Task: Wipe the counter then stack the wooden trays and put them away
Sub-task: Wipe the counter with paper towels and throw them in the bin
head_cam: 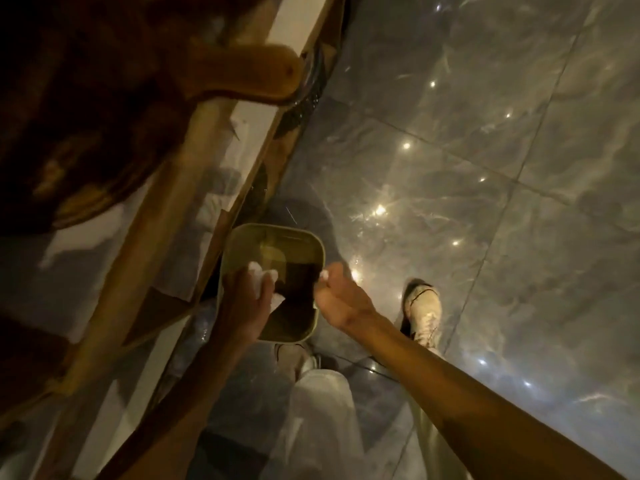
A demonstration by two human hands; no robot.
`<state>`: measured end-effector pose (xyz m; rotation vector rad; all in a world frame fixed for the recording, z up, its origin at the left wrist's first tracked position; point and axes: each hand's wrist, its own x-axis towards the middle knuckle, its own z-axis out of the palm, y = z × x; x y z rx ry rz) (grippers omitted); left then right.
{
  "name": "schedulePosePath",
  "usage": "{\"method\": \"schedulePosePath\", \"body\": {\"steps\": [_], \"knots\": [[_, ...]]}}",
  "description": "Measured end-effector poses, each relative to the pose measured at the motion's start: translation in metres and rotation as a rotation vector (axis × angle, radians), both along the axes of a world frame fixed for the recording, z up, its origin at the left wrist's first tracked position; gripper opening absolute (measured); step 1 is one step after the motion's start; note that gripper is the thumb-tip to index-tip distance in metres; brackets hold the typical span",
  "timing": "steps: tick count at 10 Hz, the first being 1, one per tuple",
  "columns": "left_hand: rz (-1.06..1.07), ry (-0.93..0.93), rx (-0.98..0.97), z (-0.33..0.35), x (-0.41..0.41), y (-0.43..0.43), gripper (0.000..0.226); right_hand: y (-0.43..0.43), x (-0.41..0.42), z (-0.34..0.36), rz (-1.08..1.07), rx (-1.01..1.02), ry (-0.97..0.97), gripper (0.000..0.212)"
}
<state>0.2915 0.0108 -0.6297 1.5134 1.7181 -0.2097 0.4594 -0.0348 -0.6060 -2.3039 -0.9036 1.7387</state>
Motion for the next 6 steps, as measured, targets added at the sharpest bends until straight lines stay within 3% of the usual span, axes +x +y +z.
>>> {"method": "schedulePosePath", "body": {"steps": [1, 3, 4, 5, 6], "knots": [[-0.1, 0.054, -0.042, -0.051, -0.011, 0.0, 0.046, 0.01, -0.014, -0.043, 0.042, -0.058, 0.022, 0.026], [-0.137, 0.056, -0.052, -0.102, -0.011, 0.003, 0.038, 0.015, -0.029, -0.101, 0.267, -0.016, -0.028, 0.057], [-0.251, 0.016, 0.104, -0.107, -0.012, 0.0, 0.032, 0.013, -0.033, -0.113, 0.398, 0.061, -0.097, 0.075], [-0.193, -0.031, 0.078, -0.107, -0.008, 0.0, 0.045, 0.011, -0.031, -0.114, 0.434, 0.117, -0.073, 0.084], [-0.23, 0.075, 0.033, -0.095, -0.009, 0.0, 0.058, 0.008, -0.024, -0.103, 0.411, 0.129, -0.047, 0.087]]}}
